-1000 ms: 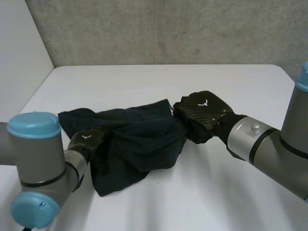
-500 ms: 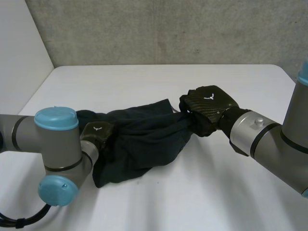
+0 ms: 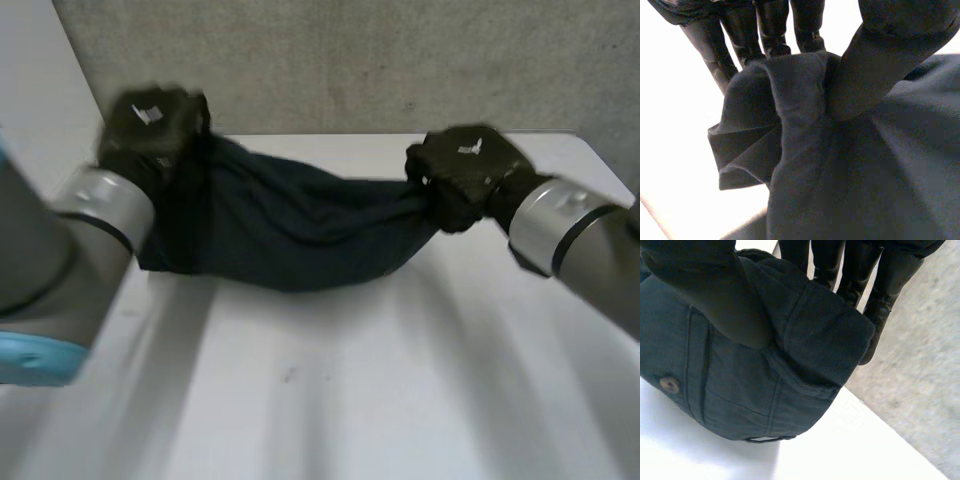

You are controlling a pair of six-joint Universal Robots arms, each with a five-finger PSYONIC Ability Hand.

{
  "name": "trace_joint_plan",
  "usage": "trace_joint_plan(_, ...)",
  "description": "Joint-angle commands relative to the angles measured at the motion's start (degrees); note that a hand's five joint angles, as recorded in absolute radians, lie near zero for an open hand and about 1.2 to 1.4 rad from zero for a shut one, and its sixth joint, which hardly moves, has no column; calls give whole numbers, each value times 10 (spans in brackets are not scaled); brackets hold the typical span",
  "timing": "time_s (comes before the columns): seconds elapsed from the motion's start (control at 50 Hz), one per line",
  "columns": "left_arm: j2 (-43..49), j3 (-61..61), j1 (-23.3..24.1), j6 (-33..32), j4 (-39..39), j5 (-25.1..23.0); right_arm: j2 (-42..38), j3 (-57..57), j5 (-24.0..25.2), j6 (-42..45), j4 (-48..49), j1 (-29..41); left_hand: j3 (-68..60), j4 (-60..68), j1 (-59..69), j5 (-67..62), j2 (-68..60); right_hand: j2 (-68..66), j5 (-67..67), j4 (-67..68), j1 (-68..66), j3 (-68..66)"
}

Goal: Fold the shorts.

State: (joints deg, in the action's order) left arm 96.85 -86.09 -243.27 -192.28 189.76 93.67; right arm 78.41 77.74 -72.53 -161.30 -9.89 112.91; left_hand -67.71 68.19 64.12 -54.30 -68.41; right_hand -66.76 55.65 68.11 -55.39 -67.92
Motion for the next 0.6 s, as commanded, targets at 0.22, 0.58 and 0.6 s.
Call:
trace_joint_plan(0.22, -140, 162, -75, 1, -272, -61, 105, -156, 2, 33, -126, -74, -123, 118, 159, -157, -116, -132, 143, 119, -246, -121)
trace_joint_plan(0.58, 231, 202, -36, -1, -239, -53, -129, -150, -23, 89, -135, -67, -123, 118, 159, -157, -116, -132, 143, 119, -246, -121)
trace_joint_plan(0.6, 248, 219, -36, -1, -233, -48, -139, -154, -29, 88, -122, -67, -123, 118, 159, -157, -116, -132, 143, 119, -246, -121)
